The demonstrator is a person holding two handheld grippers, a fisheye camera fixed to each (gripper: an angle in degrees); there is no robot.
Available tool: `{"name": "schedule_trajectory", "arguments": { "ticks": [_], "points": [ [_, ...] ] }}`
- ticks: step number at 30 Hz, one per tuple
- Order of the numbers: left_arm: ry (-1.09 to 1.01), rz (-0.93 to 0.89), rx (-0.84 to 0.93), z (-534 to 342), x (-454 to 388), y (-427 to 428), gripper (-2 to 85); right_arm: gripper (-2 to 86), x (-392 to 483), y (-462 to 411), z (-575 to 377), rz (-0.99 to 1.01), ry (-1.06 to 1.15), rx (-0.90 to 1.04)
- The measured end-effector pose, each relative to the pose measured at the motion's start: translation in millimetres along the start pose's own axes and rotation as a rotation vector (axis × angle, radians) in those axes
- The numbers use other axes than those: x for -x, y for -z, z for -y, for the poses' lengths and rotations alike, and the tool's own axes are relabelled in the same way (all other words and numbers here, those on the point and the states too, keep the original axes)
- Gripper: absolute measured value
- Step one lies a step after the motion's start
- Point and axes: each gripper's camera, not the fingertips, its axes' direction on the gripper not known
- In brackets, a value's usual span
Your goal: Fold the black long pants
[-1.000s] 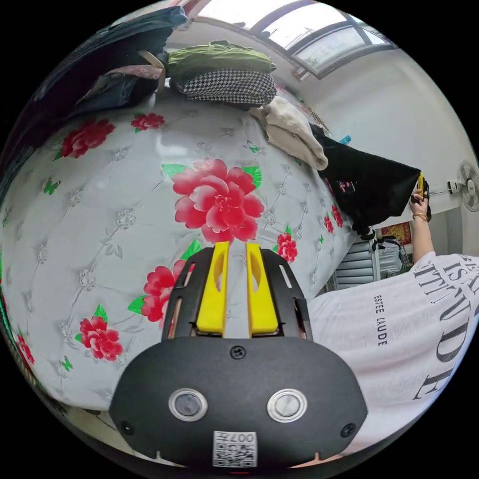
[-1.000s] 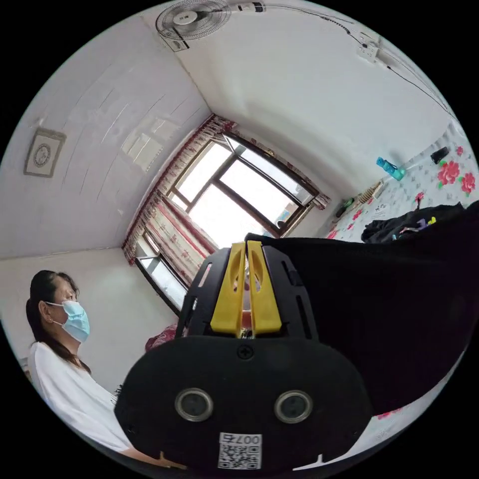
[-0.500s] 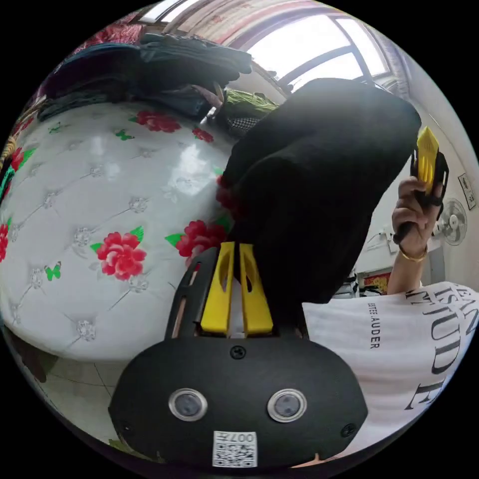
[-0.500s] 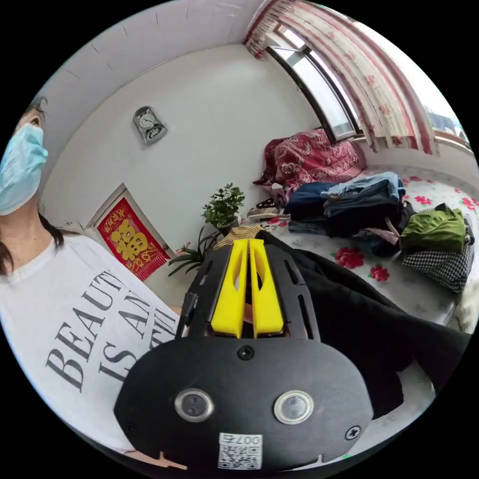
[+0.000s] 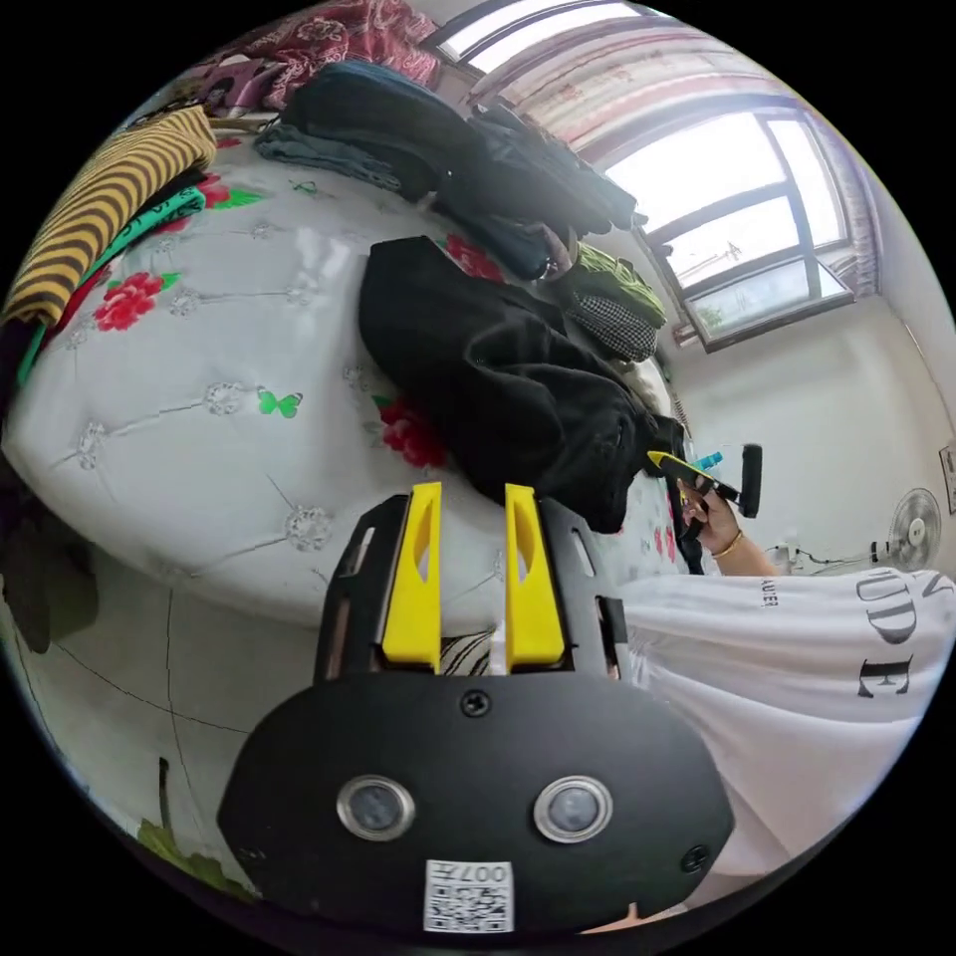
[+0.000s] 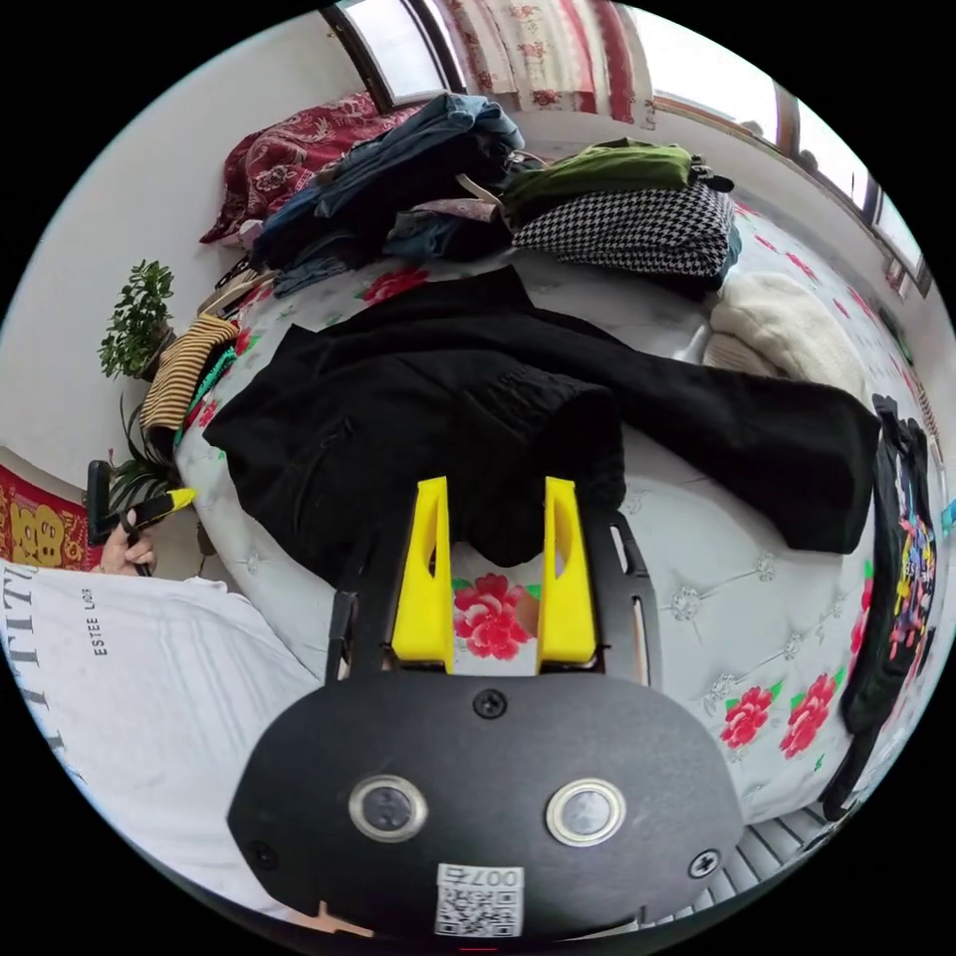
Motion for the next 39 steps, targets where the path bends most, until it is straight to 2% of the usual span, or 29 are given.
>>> {"name": "schedule_trajectory", "arguments": {
  "ticks": [4, 7, 10, 11, 14, 17, 19, 21, 23, 25, 27, 29, 31, 33, 35, 37, 39],
  "points": [
    [-0.087, -0.062, 0.130, 38, -58, -69, 13.7, 13.7, -6, -14, 8, 0.022, -0.036, -0.011],
    [-0.091, -0.015, 0.221, 64, -85, -114, 13.9, 14.2, -9, -27, 25, -0.054, -0.007, 0.021],
    [-0.062, 0.214, 0.281, 86, -90, -144, 3.0, 12.5, -24, -38, 39, -0.030, -0.040, 0.078],
    [-0.079, 0.221, 0.287, 96, -89, -148, 0.3, 10.5, -23, -36, 43, -0.011, -0.026, 0.077],
    [-0.095, 0.215, 0.236, 121, -85, -133, -0.7, 3.9, 7, -17, 44, -0.019, 0.110, 0.014],
    [-0.147, 0.389, 0.135, 149, -78, -94, -0.8, 1.4, 63, 11, 51, 0.353, 0.299, -0.027],
    [-0.094, 0.457, 0.080, 165, -63, -65, -0.9, 0.7, 112, 24, 53, 0.584, 0.465, -0.033],
    [-0.015, 0.461, 0.009, 175, -48, -34, -0.8, 0.3, 174, 38, 51, 0.858, 0.740, 0.000],
    [0.048, 0.472, -0.080, 173, -43, 2, -0.6, 0.3, 206, 38, 55, 0.795, 0.906, 0.119],
    [0.078, 0.480, -0.095, 163, -45, 16, -0.1, 0.3, 204, 36, 59, 0.774, 0.935, 0.144],
    [0.071, 0.465, -0.097, 141, -55, 23, 1.4, 1.0, 154, 32, 75, 0.762, 0.730, 0.059],
    [-0.012, 0.386, -0.064, 101, -83, 17, 7.9, 2.2, 93, 29, 82, 0.729, 0.508, -0.027],
    [-0.084, 0.305, -0.027, 67, -110, 5, 11.1, 4.1, 29, 32, 79, 0.575, 0.303, -0.094],
    [-0.155, 0.229, 0.006, 39, -140, -10, 13.6, 6.7, -47, 50, 71, 0.263, 0.116, -0.172],
    [-0.263, 0.127, 0.069, 21, -186, -31, 18.3, 8.8, -88, 61, 73, 0.060, 0.058, -0.165],
    [-0.337, 0.100, 0.110, 16, -224, -50, 22.5, 10.6, -116, 63, 82, -0.114, 0.052, -0.108],
    [-0.415, 0.188, 0.178, 14, -261, -77, 24.9, 12.1, -141, 56, 99, -0.293, 0.069, -0.035]
  ]
}}
